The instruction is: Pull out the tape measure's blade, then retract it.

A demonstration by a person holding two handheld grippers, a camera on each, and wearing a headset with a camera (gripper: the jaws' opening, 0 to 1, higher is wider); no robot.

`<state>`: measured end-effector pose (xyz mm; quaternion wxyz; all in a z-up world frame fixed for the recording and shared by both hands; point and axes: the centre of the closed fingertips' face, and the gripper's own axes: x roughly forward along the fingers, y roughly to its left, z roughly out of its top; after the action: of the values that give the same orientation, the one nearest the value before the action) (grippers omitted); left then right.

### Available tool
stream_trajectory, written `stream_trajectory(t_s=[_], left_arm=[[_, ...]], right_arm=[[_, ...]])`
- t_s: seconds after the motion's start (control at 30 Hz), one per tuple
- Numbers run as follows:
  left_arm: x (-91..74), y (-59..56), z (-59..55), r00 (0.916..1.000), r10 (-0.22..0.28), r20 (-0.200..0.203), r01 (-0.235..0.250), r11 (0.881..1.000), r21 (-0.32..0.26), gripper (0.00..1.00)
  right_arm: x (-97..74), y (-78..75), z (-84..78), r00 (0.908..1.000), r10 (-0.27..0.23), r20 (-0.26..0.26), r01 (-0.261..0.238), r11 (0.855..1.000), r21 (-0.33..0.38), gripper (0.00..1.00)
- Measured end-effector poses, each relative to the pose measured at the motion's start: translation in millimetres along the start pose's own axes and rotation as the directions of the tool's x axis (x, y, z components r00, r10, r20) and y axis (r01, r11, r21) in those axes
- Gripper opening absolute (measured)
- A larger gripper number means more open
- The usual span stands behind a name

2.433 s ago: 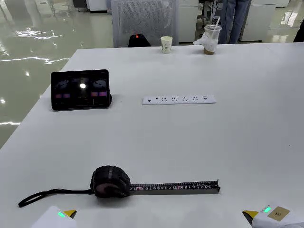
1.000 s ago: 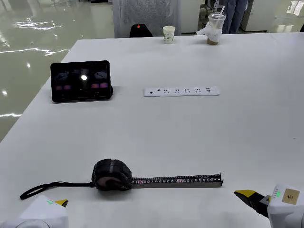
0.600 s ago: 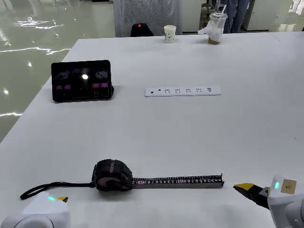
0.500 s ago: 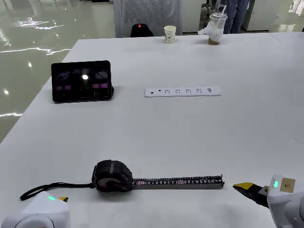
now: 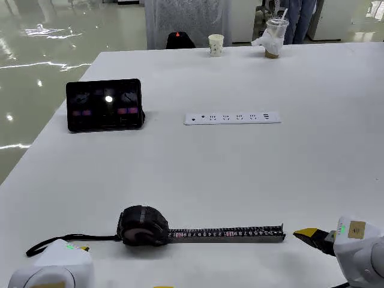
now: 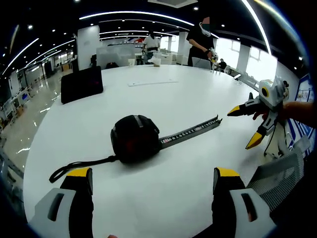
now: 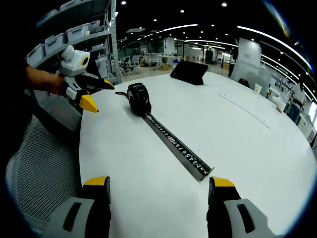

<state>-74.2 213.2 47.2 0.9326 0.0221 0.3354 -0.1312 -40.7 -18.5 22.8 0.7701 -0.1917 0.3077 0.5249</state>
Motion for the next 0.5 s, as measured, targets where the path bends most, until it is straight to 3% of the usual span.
stream_trajectory(t_s=[0.5], left_arm=[[13.5,3.2,7.4,1.0000,0.006,-0.004,-0.006,1.000,-0.007,0.97]], right_arm=[[10.1,-21.6,-0.1,0.9997,0.004,-0.025,-0.005,0.998,-0.058,0.75]])
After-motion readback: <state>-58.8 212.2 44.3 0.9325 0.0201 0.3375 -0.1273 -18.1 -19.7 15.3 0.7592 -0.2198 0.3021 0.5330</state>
